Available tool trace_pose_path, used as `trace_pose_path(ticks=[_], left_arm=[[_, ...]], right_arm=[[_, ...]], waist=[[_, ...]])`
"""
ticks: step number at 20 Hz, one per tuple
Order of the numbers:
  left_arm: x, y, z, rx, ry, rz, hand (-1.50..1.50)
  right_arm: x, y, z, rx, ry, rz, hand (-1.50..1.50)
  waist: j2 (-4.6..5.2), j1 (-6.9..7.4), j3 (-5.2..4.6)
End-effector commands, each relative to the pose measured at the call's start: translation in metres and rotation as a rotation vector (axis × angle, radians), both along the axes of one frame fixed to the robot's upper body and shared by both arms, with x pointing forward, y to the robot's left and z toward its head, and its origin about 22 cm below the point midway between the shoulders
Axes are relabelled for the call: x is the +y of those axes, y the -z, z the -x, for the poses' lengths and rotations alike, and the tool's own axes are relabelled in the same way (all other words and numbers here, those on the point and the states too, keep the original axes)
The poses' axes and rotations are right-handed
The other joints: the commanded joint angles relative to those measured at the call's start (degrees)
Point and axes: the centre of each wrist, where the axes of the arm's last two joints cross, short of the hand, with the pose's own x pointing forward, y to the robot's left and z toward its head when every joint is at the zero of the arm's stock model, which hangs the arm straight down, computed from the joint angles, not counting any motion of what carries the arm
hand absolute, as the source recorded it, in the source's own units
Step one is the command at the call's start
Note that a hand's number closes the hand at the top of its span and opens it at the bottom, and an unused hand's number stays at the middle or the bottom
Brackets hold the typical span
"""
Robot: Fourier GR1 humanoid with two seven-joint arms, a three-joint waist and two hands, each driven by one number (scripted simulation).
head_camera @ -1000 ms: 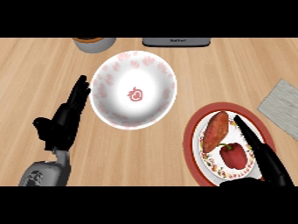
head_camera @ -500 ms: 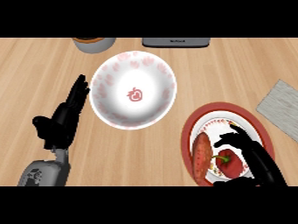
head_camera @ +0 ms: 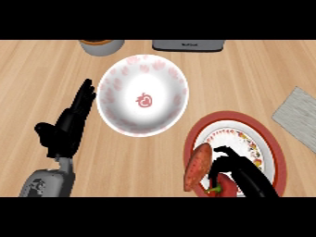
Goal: Pick the bell pepper from the plate and place it in the bowl
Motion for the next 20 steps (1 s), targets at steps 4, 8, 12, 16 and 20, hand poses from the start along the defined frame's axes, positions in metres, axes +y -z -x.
trace_pose_path(ticks=[4,8,12,16,20], left_arm=[[-0.011,-0.004,-0.002,-0.004,0.043,-0.018,0.0],[-0.002,-0.004,-0.004,-0.009,0.015,0.001,0.0],[0.0,0.0,0.008,-0.001,-0.015,0.003,0.0],[0.011,0.004,0.005,0.003,-0.011,-0.001,0.0],[0.014,0.002,0.001,0.02,-0.015,-0.008,0.0]], right_arm=[[0.153,-0.029,0.028,0.139,-0.488,-0.147,1.5],[0.179,-0.064,0.054,0.13,-0.552,-0.344,1.5],[0.187,-0.105,0.076,-0.062,-0.528,-0.448,1.5],[0.182,-0.137,0.071,-0.217,-0.483,-0.469,1.5],[0.182,-0.153,0.071,-0.267,-0.429,-0.444,1.5]], waist=[[0.71,2.31,1.14],[0.7,0.56,1.21],[0.42,-0.08,1.21],[0.27,-0.38,1.15],[0.12,-0.71,1.07]])
